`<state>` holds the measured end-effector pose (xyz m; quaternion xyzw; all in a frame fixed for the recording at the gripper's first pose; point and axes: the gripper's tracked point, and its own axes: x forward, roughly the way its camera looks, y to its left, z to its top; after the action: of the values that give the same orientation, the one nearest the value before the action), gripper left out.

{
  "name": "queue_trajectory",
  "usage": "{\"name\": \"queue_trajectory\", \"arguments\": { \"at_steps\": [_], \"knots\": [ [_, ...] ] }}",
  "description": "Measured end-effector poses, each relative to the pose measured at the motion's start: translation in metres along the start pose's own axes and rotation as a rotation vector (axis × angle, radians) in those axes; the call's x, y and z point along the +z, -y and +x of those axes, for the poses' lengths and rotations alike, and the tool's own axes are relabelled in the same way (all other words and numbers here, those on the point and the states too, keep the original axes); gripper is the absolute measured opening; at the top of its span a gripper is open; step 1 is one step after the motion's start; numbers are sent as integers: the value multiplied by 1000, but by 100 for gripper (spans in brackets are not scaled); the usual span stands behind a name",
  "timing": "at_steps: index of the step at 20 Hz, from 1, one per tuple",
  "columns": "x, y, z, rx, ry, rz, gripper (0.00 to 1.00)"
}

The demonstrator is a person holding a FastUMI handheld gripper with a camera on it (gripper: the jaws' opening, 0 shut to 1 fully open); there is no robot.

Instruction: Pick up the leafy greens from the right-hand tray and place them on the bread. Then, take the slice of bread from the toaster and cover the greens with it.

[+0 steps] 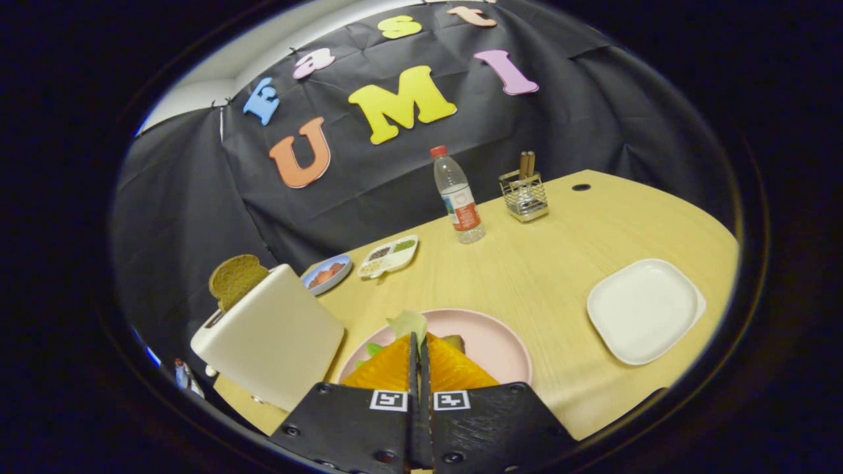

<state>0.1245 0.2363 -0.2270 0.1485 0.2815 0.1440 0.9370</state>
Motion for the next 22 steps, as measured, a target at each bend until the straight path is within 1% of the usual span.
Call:
{"name": "queue_trajectory", "arguments": {
  "at_steps": [4,6,7,10,12,15,18,22],
  "knots": [
    [-4,18,0,-46,-11,-26,0],
    [-9,21,1,-53,-18,-52,0],
    [-11,21,1,-54,-22,-73,5],
    [-14,17,3,-35,-27,-122,27],
    [-13,19,3,-45,-15,-143,54],
    [-8,27,-1,-87,12,-181,96],
    [-6,28,-8,-103,16,-236,96],
    [15,16,-33,-105,110,-296,96]
  ]
}}
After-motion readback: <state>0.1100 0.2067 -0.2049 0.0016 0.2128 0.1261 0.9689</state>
